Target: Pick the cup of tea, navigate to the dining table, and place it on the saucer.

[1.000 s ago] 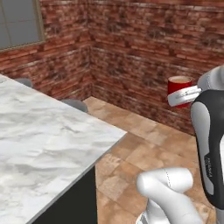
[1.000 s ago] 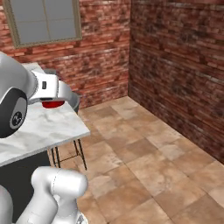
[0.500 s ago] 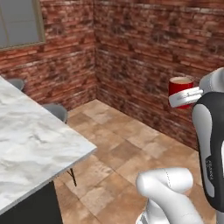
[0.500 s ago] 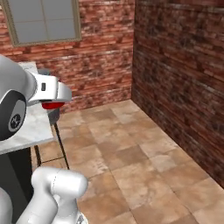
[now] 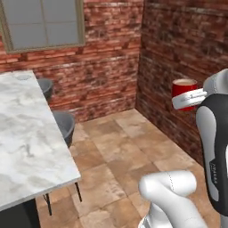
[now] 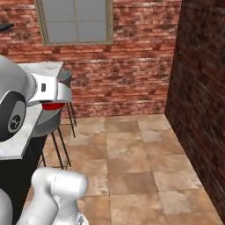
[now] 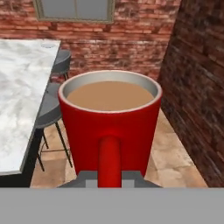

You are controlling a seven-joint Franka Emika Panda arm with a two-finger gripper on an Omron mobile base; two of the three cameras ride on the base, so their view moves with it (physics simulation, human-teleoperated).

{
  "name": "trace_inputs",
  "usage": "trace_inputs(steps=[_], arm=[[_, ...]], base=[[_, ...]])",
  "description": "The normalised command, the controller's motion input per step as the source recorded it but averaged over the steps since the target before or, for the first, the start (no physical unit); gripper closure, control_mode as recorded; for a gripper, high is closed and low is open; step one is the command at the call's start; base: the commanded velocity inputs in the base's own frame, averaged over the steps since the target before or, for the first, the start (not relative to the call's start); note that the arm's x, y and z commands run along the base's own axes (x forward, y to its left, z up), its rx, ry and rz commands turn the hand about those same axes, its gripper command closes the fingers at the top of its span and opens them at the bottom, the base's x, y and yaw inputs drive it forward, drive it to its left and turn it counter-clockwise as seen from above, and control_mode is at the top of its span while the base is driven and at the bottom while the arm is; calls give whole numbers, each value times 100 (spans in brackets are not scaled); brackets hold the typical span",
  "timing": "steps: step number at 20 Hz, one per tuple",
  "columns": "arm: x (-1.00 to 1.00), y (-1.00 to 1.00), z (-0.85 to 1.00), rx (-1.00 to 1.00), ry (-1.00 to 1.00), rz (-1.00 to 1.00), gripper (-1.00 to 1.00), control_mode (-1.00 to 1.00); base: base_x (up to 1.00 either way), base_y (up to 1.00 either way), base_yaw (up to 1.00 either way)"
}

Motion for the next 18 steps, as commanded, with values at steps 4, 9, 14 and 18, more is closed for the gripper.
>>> trace_inputs(steps=[4,9,14,18], arm=[[0,0,0,0,0,0,100,100],[0,0,0,0,0,0,100,100],[0,0,0,0,0,0,100,100],[0,0,0,0,0,0,100,100]], base=[[100,-65,63],[100,-85,57],[100,-100,51],[100,-80,56]])
